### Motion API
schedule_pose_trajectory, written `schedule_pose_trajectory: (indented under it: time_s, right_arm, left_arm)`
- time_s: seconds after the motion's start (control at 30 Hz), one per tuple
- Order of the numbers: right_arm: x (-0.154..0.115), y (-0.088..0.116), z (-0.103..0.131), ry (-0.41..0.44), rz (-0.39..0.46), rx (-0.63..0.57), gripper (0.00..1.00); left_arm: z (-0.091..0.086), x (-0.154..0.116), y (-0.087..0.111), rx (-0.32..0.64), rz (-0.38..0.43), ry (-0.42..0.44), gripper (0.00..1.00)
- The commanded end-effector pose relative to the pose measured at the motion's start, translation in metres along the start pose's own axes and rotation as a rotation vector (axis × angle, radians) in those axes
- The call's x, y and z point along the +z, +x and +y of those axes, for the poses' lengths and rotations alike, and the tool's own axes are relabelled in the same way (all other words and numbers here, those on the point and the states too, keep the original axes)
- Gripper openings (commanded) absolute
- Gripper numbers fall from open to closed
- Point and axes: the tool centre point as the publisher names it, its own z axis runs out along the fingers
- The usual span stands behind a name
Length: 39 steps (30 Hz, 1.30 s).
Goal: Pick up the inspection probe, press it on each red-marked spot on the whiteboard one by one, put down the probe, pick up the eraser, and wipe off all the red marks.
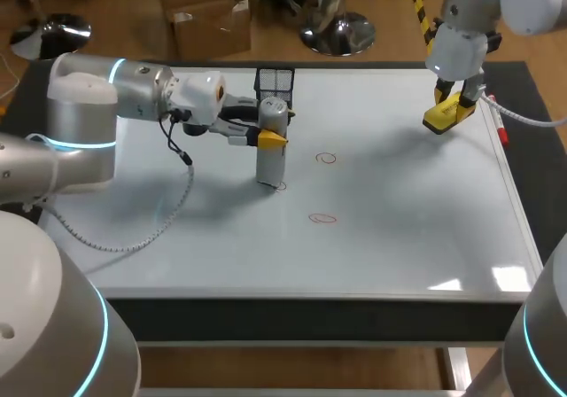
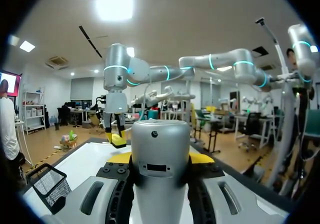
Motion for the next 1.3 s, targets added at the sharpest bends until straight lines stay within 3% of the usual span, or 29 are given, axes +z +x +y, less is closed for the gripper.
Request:
schedule_pose_trajectory:
  time_s: [0.03,0.83,1.3]
  right_arm:
    - [-0.001,0.000,-0.001,0.002,0.003,-0.001,0.00]
    - [-0.001,0.000,-0.001,0.002,0.003,-0.001,0.00]
    - [-0.001,0.000,-0.001,0.002,0.003,-0.001,0.00]
  left_arm:
    - [-0.014,-0.016,0.021,-0.001,-0.089,-0.020,0.00]
    - [-0.024,-0.109,0.072,0.020,-0.441,0.006,0.00]
    - [-0.031,-0.151,0.077,0.058,-0.558,0.023,0.00]
